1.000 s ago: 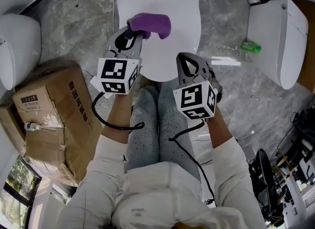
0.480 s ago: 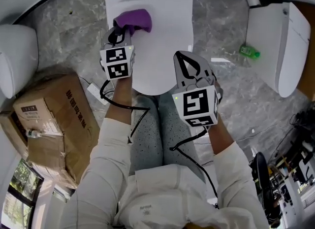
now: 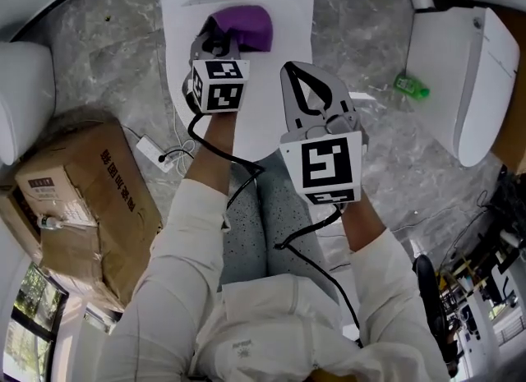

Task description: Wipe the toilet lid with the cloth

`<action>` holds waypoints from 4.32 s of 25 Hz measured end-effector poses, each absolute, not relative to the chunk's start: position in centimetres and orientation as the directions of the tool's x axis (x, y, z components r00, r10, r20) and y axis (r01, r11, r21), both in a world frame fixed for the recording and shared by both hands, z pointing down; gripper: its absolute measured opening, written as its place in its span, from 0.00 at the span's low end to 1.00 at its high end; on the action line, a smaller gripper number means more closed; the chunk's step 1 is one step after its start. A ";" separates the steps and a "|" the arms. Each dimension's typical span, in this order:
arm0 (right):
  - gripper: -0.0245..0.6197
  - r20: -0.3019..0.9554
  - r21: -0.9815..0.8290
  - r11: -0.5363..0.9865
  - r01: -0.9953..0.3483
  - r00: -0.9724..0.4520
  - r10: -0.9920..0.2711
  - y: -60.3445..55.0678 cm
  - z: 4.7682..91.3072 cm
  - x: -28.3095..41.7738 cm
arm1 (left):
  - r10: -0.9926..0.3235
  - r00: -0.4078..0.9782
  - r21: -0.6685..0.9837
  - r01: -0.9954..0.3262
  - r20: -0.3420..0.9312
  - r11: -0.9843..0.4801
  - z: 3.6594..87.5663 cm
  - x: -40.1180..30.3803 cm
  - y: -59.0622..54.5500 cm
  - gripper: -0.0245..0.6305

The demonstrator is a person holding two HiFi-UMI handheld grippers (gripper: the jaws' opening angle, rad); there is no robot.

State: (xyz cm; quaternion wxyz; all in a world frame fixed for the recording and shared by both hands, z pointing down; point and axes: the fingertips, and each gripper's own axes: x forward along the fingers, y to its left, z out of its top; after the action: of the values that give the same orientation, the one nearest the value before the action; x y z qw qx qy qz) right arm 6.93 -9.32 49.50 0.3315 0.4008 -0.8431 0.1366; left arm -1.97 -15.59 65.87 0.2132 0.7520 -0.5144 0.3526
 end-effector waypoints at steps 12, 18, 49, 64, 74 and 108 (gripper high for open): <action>0.06 0.672 0.020 0.676 -0.736 -0.491 -0.554 -6.8 49.8 5.1 | -0.513 0.339 0.036 -0.859 0.788 -0.511 66.8 2.3 -3.5 0.11; 0.06 0.670 0.018 0.667 -0.745 -0.486 -0.561 -5.0 49.6 4.4 | -0.534 0.137 0.000 -0.968 0.835 -0.249 67.7 -10.8 1.0 0.11; 0.06 0.684 0.042 0.594 -0.803 -0.410 -0.604 -5.3 48.9 5.4 | -0.462 0.185 0.066 -0.963 0.867 -0.262 68.4 -10.2 3.3 0.12; 0.06 0.650 0.068 0.534 -0.842 -0.369 -0.665 -10.7 44.8 8.4 | -0.620 0.385 0.162 -0.908 0.684 -0.386 58.5 -1.5 -10.8 0.11; 0.06 0.557 0.081 0.457 -0.886 -0.340 -0.758 -9.3 35.6 6.4 | -0.745 0.382 0.069 -0.907 0.546 -0.415 43.7 -4.9 -11.6 0.11; 0.06 0.152 0.131 0.320 -0.938 -0.300 -0.942 5.5 9.8 4.1 | -0.848 0.514 -0.074 -0.848 0.131 -0.525 10.9 -5.6 4.4 0.11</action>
State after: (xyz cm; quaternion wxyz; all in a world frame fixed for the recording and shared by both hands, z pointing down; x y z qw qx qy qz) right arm 4.15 5.47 9.81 0.1004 0.5829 -0.8063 -0.0088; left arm -5.65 4.44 10.93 -0.0004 0.8701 -0.4871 0.0753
